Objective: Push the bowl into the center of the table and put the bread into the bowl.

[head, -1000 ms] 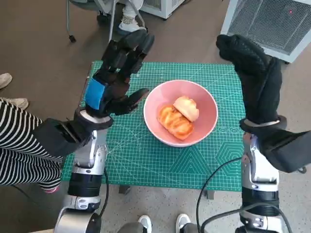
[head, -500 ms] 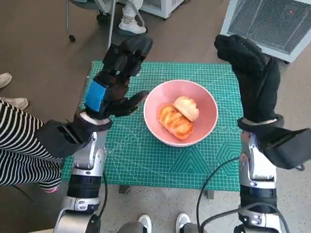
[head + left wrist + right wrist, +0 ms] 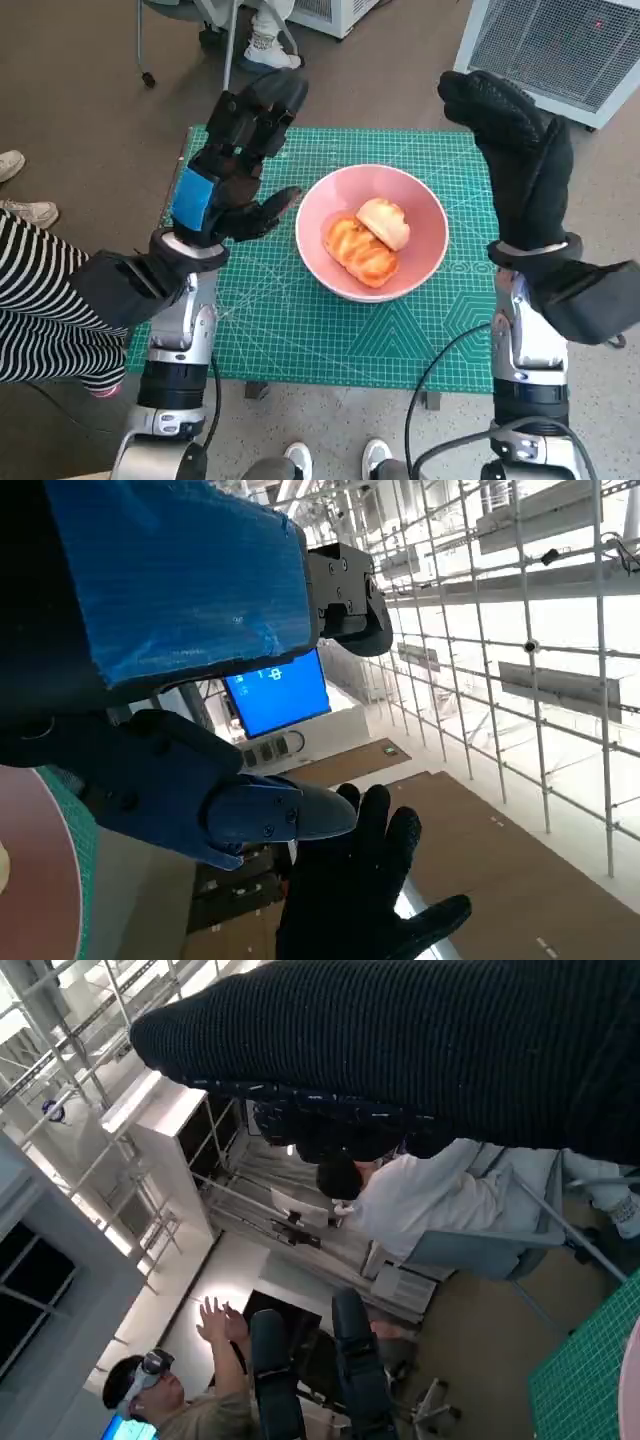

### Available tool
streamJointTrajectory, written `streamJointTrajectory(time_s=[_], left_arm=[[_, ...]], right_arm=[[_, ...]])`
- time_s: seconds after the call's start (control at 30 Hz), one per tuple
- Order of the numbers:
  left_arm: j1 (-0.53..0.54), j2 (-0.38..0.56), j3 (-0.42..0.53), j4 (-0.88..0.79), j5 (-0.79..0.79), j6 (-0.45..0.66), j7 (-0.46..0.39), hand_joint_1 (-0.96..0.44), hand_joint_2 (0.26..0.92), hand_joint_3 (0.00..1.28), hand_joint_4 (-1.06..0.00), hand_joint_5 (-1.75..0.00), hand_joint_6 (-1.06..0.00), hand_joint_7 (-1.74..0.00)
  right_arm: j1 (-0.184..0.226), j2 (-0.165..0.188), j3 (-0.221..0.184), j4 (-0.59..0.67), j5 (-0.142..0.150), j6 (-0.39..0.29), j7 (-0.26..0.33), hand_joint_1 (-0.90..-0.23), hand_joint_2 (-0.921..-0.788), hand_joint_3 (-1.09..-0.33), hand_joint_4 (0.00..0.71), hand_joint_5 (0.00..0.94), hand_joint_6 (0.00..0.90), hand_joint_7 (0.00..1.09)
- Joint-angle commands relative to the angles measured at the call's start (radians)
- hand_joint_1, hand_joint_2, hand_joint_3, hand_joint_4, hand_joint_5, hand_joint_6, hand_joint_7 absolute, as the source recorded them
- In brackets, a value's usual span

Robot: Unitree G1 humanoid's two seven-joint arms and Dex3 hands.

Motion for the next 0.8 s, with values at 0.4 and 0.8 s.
streamJointTrajectory(time_s=[0.4, 0.8], left_arm=[[0.003, -0.01, -0.004, -0.005, 0.007, 0.003, 0.017, -0.57, 0.921, 0.29, -0.14, -0.06, 0.0, -0.6], [-0.005, -0.013, -0.003, 0.002, -0.005, 0.011, 0.01, -0.55, 0.921, 0.29, -0.14, -0.06, 0.0, -0.61]], right_arm=[[0.008, -0.005, -0.015, 0.037, 0.024, -0.004, 0.025, -0.706, -0.921, -0.739, 0.175, 0.004, 0.026, 0.58], [0.009, -0.007, -0.02, 0.039, 0.033, -0.004, 0.027, -0.71, -0.921, -0.725, 0.178, 0.004, 0.028, 0.57]])
